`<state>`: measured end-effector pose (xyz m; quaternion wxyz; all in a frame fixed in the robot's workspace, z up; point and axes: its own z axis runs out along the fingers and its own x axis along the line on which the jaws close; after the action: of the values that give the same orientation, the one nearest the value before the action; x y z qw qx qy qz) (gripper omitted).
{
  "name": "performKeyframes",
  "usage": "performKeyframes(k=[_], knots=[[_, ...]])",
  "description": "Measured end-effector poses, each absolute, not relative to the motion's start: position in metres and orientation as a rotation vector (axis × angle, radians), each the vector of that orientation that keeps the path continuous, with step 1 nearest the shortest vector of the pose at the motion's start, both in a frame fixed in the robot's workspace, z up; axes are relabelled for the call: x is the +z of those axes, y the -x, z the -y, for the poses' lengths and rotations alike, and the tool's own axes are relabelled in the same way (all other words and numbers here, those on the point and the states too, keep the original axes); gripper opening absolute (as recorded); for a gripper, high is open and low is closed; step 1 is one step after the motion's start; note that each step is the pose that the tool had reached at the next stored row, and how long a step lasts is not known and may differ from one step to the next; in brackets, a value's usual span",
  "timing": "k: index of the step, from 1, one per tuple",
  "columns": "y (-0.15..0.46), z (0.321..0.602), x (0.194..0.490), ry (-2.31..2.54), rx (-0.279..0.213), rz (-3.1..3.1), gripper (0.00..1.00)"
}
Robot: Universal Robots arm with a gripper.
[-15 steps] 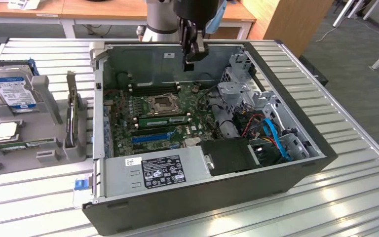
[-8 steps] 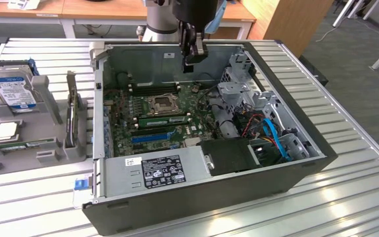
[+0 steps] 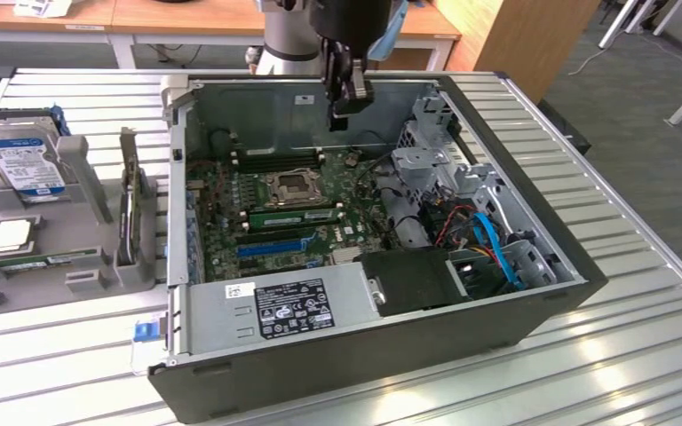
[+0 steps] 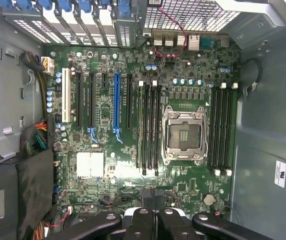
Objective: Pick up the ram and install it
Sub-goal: 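Press down the ram until it locks into place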
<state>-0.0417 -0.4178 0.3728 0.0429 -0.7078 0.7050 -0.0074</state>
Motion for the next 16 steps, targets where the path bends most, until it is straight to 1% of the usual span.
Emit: performKeyframes(k=[7,11,16], knots=[[0.0512,0.4178,0.3712,2.153,-0.064,-2.142,0.1],[0.0512,0.4178,0.3712,2.153,-0.064,-2.142,0.1],[0.0512,0.4178,0.3704,2.144,-0.037,-2.152,0.1]])
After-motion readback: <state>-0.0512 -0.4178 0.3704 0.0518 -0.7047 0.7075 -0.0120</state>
